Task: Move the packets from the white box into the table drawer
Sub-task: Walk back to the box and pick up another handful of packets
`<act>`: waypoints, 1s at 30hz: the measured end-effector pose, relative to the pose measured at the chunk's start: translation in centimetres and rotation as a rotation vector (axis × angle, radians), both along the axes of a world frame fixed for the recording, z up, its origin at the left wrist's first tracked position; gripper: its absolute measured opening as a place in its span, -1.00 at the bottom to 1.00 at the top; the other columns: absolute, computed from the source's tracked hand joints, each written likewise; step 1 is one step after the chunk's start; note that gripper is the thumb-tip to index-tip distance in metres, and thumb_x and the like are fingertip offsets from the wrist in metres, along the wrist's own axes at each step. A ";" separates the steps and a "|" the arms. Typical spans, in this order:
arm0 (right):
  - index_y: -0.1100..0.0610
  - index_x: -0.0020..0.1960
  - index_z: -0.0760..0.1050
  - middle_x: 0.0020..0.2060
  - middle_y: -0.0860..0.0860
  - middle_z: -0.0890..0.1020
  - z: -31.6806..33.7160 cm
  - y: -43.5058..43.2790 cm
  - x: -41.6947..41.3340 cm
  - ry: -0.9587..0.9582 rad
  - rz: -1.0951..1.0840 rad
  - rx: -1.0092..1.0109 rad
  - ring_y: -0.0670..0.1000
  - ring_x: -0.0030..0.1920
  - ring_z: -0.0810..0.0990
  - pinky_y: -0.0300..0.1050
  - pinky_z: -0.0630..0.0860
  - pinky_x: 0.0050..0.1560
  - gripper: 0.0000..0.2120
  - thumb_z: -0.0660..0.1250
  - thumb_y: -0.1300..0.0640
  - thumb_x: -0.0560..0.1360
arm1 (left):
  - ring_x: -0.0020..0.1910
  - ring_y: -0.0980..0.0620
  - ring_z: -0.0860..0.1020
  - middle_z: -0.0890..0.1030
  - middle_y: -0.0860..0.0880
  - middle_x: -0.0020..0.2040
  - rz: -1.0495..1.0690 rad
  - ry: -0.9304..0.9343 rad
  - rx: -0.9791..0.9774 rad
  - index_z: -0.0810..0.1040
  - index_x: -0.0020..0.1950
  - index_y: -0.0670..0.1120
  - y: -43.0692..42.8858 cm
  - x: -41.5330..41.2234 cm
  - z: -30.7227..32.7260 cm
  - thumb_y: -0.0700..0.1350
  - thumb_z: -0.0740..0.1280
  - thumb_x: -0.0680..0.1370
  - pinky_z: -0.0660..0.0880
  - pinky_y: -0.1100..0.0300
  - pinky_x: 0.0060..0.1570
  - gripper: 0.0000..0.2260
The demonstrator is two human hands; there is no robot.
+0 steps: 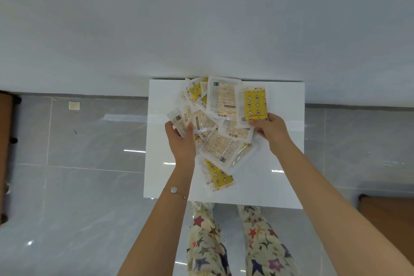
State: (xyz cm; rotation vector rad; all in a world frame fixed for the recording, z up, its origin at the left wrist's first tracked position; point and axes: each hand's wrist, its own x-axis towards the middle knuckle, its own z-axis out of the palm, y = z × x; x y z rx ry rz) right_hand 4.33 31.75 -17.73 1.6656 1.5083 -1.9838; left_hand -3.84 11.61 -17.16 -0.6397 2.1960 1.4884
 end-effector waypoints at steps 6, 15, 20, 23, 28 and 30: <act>0.15 0.15 0.48 0.03 0.05 0.65 0.8 -0.3 1.3 0.106 -0.148 -0.133 0.05 -0.02 0.67 -0.10 0.61 -0.09 -0.74 0.33 0.35 0.50 | 0.08 -0.04 0.61 0.57 -0.08 0.12 0.105 0.001 0.031 0.35 0.22 -0.09 -1.0 0.1 0.0 -0.22 0.23 0.61 0.59 0.04 0.03 -0.80; 0.17 0.34 0.29 0.14 0.07 0.58 1.0 0.5 3.2 0.083 -0.119 -0.080 0.11 0.10 0.61 0.13 0.58 0.09 -0.57 0.30 0.37 0.52 | -0.05 0.11 0.59 0.56 0.00 0.13 0.299 -0.069 0.016 0.36 0.33 0.00 -3.8 0.8 -0.4 -0.09 0.16 0.64 0.51 0.30 -0.27 -0.74; 0.13 0.32 0.33 0.19 0.11 0.57 0.8 0.6 4.2 0.073 -0.089 -0.154 0.17 0.15 0.59 0.14 0.56 0.07 -0.54 0.29 0.43 0.48 | 0.04 0.04 0.61 0.56 0.04 0.12 0.165 -0.125 -0.011 0.32 0.30 0.02 -4.0 0.2 -0.2 -0.01 0.50 0.45 0.58 0.20 -0.11 -0.48; 0.06 0.28 0.31 0.13 0.06 0.59 0.7 0.2 4.0 0.135 -0.161 -0.209 0.13 0.11 0.61 0.12 0.59 0.00 -0.52 0.27 0.46 0.48 | 0.07 0.02 0.61 0.57 0.04 0.13 0.153 -0.104 0.007 0.34 0.23 0.06 -4.0 0.0 -0.2 -0.10 0.49 0.46 0.58 0.25 -0.15 -0.55; -0.01 0.28 0.29 0.07 -0.03 0.61 0.6 -0.8 2.4 0.127 -0.188 -0.126 0.05 0.04 0.64 0.02 0.62 -0.12 -0.50 0.36 0.37 0.47 | 0.12 0.00 0.61 0.60 0.00 0.18 0.110 -0.060 0.065 0.39 0.26 0.03 -5.1 0.8 -0.1 -0.17 0.48 0.46 0.59 0.06 0.08 -0.56; 0.00 0.32 0.27 0.06 -0.05 0.60 0.6 -1.0 2.0 0.101 -0.145 -0.080 0.05 0.05 0.63 0.07 0.61 -0.07 -0.48 0.36 0.36 0.48 | 0.10 0.01 0.62 0.61 0.02 0.16 0.135 -0.061 0.089 0.40 0.25 0.05 -5.9 1.1 0.2 -0.18 0.48 0.45 0.61 0.08 0.04 -0.56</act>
